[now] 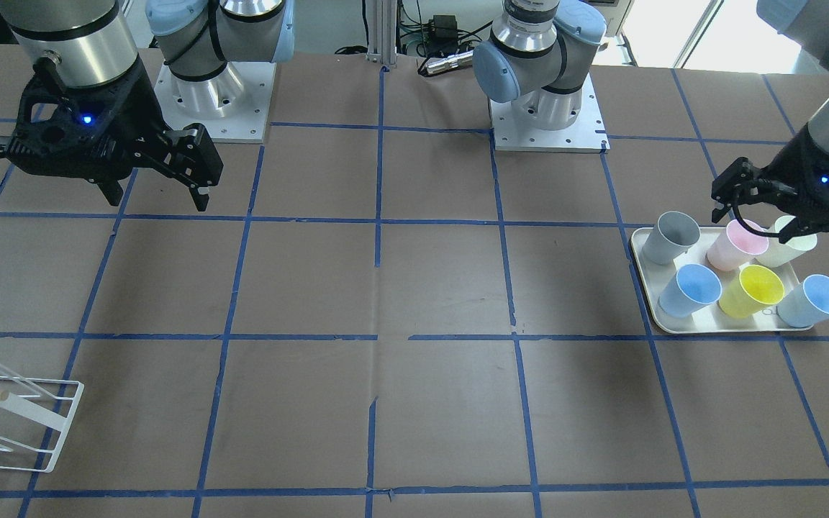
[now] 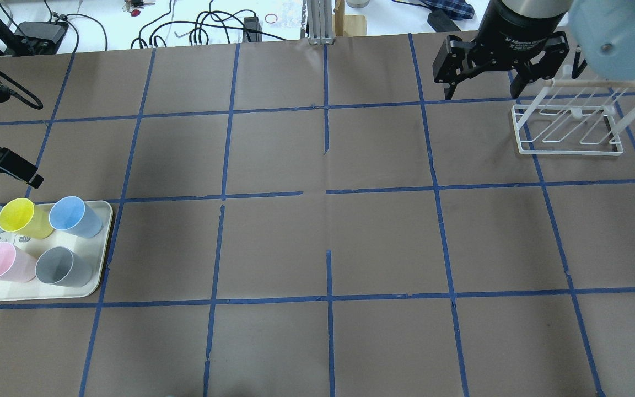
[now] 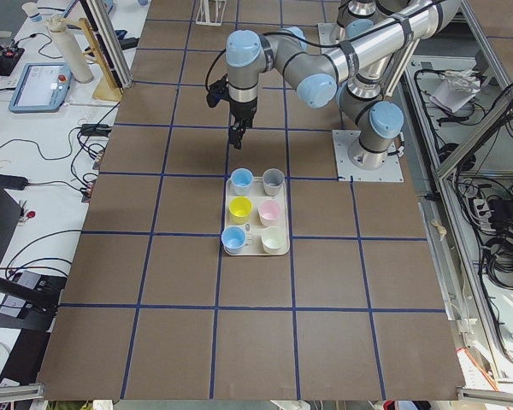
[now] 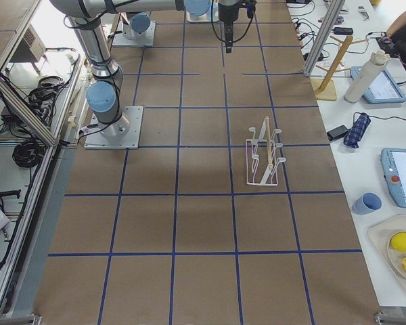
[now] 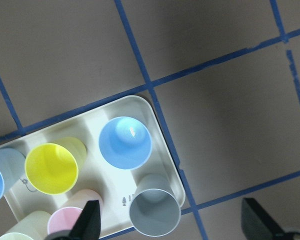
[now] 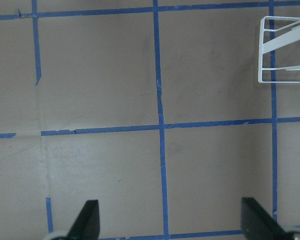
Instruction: Transfer IKEA cup to right arm and place on rack
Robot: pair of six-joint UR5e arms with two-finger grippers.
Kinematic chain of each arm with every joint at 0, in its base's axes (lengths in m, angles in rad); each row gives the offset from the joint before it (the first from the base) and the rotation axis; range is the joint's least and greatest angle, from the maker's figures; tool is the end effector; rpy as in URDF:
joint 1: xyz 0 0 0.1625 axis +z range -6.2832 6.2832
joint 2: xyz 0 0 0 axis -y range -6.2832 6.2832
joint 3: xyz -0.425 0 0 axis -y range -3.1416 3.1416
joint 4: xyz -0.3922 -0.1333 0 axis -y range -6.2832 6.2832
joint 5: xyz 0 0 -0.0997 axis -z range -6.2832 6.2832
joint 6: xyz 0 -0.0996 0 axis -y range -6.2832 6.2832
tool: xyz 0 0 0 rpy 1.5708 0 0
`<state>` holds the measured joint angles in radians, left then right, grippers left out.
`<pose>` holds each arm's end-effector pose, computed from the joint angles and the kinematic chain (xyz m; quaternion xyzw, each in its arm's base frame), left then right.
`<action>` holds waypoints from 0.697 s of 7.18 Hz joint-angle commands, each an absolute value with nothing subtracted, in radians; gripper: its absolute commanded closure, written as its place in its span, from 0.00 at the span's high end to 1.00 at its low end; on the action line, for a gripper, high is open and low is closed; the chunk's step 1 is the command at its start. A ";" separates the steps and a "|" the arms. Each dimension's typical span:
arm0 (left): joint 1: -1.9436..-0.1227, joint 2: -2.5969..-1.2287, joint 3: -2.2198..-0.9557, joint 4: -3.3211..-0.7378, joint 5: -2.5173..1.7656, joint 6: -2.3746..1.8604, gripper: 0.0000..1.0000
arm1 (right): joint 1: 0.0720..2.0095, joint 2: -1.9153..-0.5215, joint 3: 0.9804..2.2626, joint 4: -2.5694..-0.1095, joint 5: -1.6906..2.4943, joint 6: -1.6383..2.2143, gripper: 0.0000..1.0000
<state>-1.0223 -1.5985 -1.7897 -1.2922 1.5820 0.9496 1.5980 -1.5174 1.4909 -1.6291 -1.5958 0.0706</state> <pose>0.1453 -0.4913 0.3952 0.1991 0.9798 -0.0079 0.0150 0.1450 -0.5188 0.5065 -0.0222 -0.9988 0.0429 0.0104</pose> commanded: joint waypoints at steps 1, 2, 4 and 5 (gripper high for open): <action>-1.011 -1.686 -1.833 -1.143 1.582 1.006 0.98 | 1.589 -1.522 1.489 -1.621 -1.600 0.072 1.00; -1.011 -1.713 -1.835 -1.125 1.582 1.040 0.87 | 1.588 -1.522 1.491 -1.620 -1.592 0.071 1.00; -0.985 -1.764 -1.833 -1.124 1.580 1.085 0.79 | 1.588 -1.525 1.485 -1.611 -1.597 0.057 1.00; -0.980 -1.784 -1.830 -1.117 1.580 1.086 0.79 | 1.588 -1.525 1.488 -1.609 -1.594 0.058 1.00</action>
